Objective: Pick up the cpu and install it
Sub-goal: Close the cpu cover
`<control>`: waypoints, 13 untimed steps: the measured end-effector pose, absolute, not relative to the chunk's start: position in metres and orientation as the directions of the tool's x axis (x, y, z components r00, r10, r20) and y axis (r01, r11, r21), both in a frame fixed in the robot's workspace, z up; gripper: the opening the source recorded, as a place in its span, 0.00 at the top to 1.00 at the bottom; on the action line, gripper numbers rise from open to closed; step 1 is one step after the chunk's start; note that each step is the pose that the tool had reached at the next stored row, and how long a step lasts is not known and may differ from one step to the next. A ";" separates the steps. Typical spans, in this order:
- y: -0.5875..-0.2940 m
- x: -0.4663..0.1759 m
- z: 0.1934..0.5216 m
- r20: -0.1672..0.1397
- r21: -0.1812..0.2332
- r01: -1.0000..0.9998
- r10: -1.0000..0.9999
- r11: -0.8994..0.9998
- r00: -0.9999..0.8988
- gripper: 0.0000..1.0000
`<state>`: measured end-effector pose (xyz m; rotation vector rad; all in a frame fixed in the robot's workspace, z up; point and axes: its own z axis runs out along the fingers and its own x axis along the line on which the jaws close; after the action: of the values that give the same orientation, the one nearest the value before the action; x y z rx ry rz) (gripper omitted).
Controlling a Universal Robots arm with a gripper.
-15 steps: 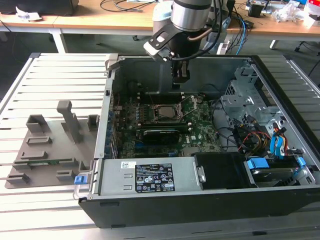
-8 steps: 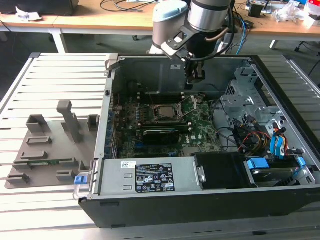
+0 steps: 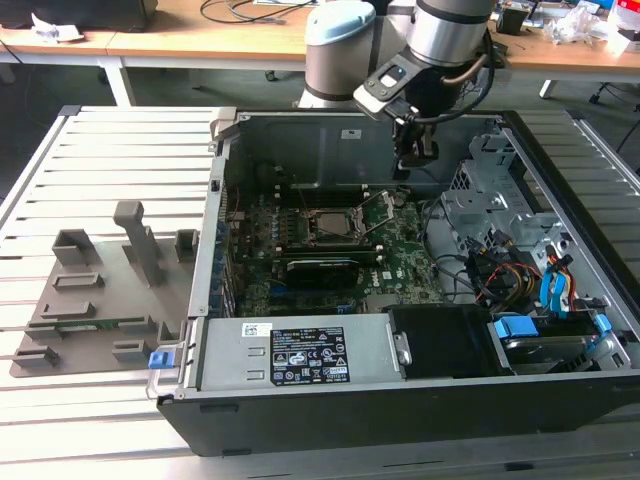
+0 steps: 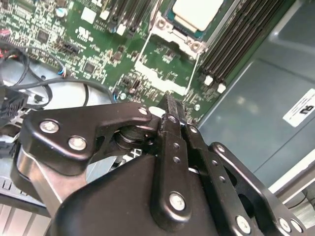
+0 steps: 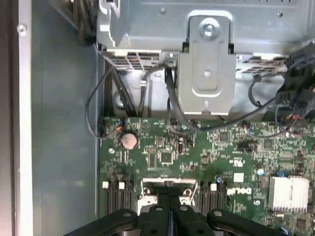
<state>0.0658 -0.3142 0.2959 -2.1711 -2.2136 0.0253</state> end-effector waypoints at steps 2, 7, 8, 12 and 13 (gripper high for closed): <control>-0.314 0.075 0.296 0.017 -0.040 0.999 1.000 0.020 -0.019 0.89; -0.314 0.100 0.295 0.011 -0.040 0.999 1.000 0.019 -0.019 0.89; -0.313 0.103 0.295 0.011 -0.041 0.999 1.000 0.019 -0.019 0.89; -0.313 0.101 0.283 0.010 -0.041 0.999 1.000 0.020 -0.019 0.89; -0.313 0.097 0.279 0.011 -0.041 0.999 1.000 0.019 -0.019 0.89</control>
<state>0.0971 -0.3131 0.2791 -2.1746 -2.2165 0.0337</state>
